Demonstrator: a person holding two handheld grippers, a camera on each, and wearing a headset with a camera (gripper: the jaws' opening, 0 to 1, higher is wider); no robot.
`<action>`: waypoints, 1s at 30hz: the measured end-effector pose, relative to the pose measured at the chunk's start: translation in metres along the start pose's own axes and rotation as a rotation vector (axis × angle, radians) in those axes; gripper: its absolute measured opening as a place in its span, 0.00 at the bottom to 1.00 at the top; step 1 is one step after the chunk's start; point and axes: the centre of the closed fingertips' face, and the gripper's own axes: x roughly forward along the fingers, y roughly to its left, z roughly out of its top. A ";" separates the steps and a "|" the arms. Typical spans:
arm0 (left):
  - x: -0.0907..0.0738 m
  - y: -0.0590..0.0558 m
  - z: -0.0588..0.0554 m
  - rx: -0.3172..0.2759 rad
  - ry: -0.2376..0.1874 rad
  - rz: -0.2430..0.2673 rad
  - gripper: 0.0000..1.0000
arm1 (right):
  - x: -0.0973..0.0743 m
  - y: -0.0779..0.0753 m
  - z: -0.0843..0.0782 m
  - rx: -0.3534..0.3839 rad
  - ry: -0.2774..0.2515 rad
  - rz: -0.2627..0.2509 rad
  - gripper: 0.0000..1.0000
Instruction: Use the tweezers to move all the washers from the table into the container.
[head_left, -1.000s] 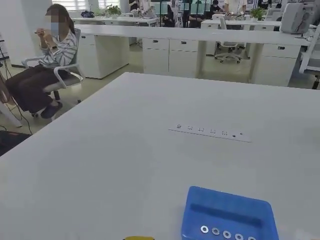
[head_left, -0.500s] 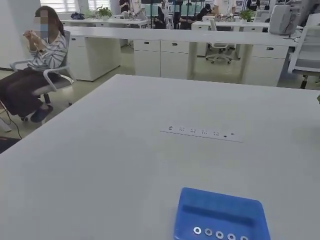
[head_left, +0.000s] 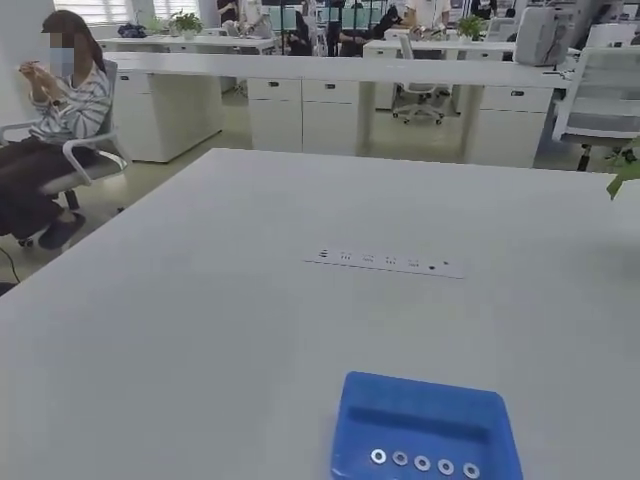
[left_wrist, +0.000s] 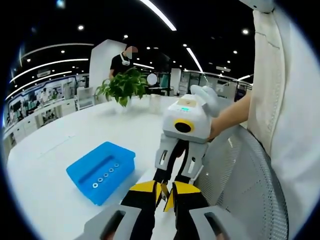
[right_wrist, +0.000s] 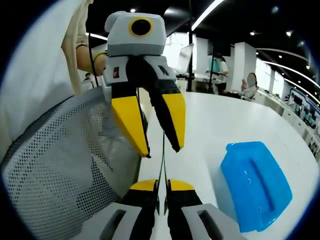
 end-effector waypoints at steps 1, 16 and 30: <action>0.000 0.000 -0.001 0.006 0.005 -0.005 0.07 | -0.001 0.000 0.000 0.000 -0.003 0.000 0.04; 0.000 0.000 -0.005 0.057 0.047 -0.034 0.00 | -0.003 0.000 -0.005 -0.026 0.031 0.000 0.04; 0.006 -0.001 -0.032 0.219 0.233 -0.070 0.00 | -0.006 -0.002 -0.021 -0.043 0.109 -0.013 0.05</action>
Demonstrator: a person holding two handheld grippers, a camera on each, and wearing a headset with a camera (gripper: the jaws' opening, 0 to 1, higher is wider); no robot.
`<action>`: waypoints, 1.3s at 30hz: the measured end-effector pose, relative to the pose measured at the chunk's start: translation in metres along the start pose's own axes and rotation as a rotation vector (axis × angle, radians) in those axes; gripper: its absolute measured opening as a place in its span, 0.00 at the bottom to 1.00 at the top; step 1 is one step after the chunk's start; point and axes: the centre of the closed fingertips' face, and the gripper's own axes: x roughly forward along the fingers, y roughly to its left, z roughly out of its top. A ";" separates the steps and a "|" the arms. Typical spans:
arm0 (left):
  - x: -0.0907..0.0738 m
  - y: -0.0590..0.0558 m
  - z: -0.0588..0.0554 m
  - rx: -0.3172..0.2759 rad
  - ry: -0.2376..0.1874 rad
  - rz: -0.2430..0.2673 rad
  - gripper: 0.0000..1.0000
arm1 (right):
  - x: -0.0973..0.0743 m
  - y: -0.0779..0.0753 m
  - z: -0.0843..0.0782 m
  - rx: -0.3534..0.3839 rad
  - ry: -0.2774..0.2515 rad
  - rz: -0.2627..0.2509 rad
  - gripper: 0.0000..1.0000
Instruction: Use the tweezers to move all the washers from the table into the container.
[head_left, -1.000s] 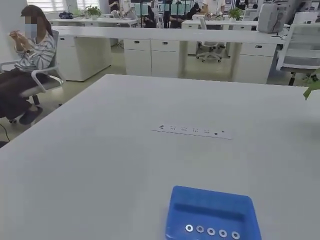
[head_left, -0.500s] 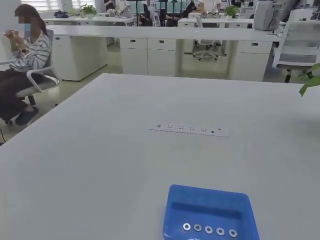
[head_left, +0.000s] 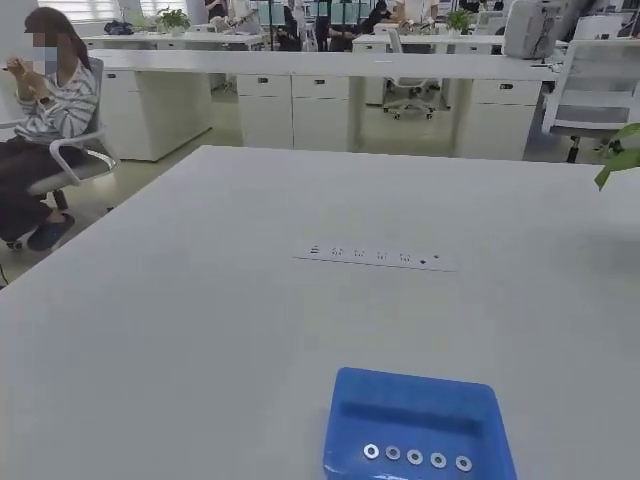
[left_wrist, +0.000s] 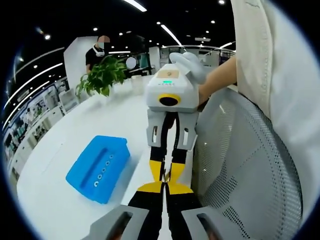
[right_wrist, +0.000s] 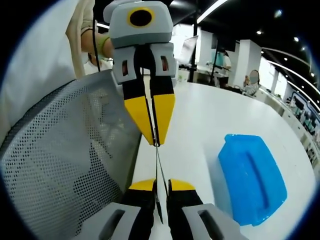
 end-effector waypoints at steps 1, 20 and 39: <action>0.001 0.000 -0.002 0.006 0.011 -0.001 0.00 | 0.000 0.000 -0.001 0.006 0.003 0.000 0.05; 0.011 0.009 -0.047 -0.048 0.212 -0.065 0.00 | -0.007 -0.012 -0.009 0.255 -0.047 -0.098 0.23; 0.027 0.019 -0.072 -0.056 0.385 -0.089 0.00 | -0.147 -0.039 -0.014 0.338 -0.224 -0.556 0.44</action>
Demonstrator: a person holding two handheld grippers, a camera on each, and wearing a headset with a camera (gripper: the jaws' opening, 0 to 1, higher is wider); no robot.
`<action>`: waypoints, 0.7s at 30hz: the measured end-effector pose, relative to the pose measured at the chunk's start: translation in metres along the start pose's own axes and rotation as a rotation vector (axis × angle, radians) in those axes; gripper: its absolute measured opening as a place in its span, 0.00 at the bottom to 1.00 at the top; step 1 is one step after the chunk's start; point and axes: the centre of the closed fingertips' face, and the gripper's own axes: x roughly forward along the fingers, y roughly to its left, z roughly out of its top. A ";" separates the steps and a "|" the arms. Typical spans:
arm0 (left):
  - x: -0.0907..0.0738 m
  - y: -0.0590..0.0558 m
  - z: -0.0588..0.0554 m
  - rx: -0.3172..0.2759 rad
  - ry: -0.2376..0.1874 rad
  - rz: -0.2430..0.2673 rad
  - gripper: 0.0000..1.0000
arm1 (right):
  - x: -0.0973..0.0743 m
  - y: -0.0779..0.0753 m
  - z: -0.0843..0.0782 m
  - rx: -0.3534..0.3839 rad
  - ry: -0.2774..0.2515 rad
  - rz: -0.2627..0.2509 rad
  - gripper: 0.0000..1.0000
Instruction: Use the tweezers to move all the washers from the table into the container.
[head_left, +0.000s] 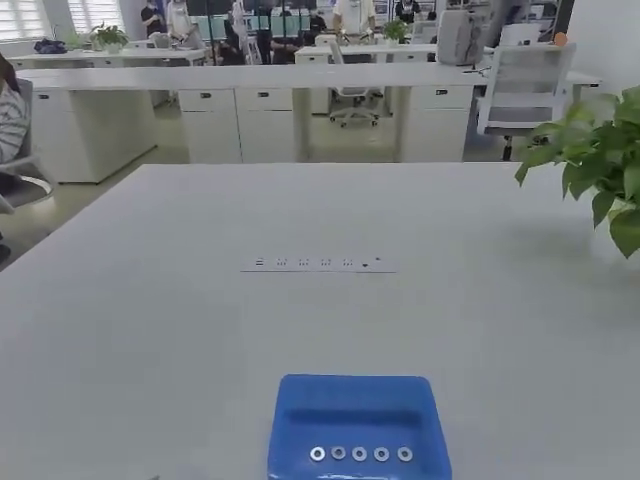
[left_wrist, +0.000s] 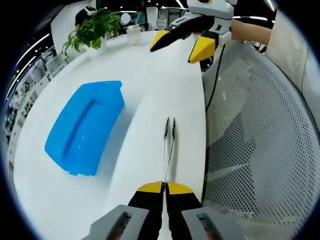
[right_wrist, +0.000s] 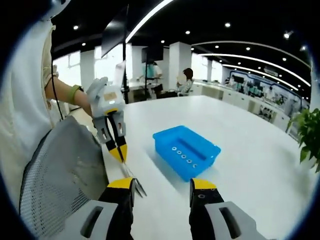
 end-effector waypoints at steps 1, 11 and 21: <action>0.001 0.001 0.000 0.002 0.011 0.001 0.00 | -0.004 -0.005 0.003 -0.013 -0.037 -0.027 0.48; 0.009 0.005 -0.001 0.044 0.080 0.001 0.00 | -0.021 -0.017 0.011 0.017 -0.141 -0.147 0.70; 0.013 0.006 -0.001 0.059 0.112 0.004 0.00 | -0.022 -0.030 0.006 0.058 -0.166 -0.152 0.67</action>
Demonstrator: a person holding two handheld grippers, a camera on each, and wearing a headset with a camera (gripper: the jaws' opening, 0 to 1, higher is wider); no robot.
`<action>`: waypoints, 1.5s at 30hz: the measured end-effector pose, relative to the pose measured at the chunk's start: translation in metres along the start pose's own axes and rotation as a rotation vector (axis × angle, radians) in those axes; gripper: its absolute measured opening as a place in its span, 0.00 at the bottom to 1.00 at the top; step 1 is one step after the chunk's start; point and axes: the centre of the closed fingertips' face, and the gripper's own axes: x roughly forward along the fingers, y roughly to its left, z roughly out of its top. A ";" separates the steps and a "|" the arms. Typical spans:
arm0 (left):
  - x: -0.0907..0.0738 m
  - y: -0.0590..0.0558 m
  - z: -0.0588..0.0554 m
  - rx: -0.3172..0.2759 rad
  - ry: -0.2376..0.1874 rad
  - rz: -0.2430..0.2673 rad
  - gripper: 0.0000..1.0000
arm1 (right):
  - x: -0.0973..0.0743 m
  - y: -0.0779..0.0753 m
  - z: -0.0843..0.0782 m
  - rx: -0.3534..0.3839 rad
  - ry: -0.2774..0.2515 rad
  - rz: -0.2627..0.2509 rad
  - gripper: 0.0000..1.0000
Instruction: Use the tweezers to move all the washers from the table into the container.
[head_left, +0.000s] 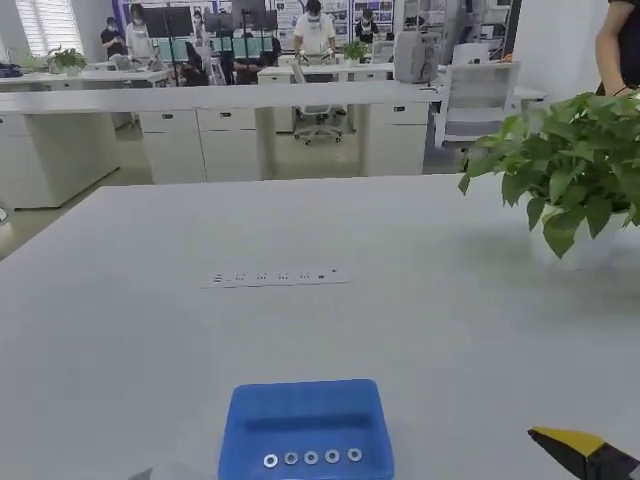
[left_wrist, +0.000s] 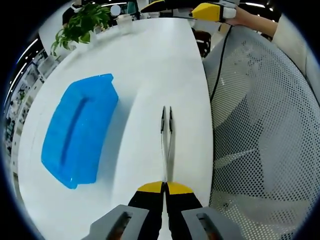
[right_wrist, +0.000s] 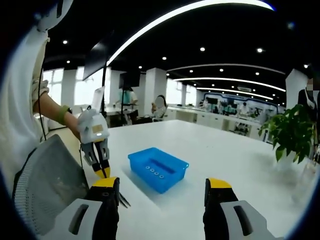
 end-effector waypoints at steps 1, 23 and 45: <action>0.000 0.000 0.000 -0.004 -0.002 0.003 0.00 | 0.000 0.000 0.000 0.003 0.001 0.000 0.68; 0.000 -0.001 0.001 -0.083 -0.011 0.006 0.00 | -0.010 -0.014 0.009 0.093 -0.073 -0.069 0.75; -0.134 0.042 0.000 -0.736 -0.848 0.475 0.64 | -0.011 -0.024 0.004 0.061 -0.043 -0.123 0.82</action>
